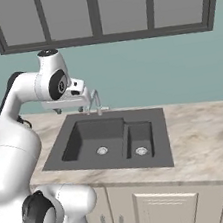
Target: Turn on the sink faucet and place the jug under the water for a few seconds to fill it up.
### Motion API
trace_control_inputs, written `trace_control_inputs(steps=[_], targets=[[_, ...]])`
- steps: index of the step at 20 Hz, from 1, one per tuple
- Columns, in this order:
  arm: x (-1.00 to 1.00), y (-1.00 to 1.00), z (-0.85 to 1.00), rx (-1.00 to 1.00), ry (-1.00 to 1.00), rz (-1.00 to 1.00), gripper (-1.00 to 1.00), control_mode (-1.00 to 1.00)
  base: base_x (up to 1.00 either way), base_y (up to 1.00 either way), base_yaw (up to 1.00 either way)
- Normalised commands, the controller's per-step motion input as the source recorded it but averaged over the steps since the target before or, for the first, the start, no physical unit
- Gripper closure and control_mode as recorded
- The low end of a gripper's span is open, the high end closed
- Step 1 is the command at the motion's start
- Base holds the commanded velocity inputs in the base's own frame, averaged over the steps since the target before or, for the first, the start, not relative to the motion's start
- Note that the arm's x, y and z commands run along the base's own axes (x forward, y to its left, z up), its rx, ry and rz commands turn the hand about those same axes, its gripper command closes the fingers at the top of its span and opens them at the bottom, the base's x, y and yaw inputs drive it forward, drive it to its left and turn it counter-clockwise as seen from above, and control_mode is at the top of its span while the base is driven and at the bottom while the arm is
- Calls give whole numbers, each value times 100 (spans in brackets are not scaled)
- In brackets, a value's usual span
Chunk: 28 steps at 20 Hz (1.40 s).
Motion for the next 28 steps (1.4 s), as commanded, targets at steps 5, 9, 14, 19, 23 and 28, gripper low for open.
trace_control_inputs(steps=[5, 9, 14, 19, 23, 28], targets=[[0, 0, 0, 0, 0, 0, -100, 100, 18, -41, 0], [0, 0, 0, 0, 0, 0, -100, 100, 21, -16, 4], [0, 0, 0, 0, 0, 0, -100, 100, 16, -4, 9], [0, 0, 0, 0, 0, 0, -100, 100, 10, -3, 9], [0, 0, 0, 0, 0, 0, -100, 100, 3, -2, 2], [6, -20, -12, 3, 0, 0, -100, -100, 0, 0, 0]])
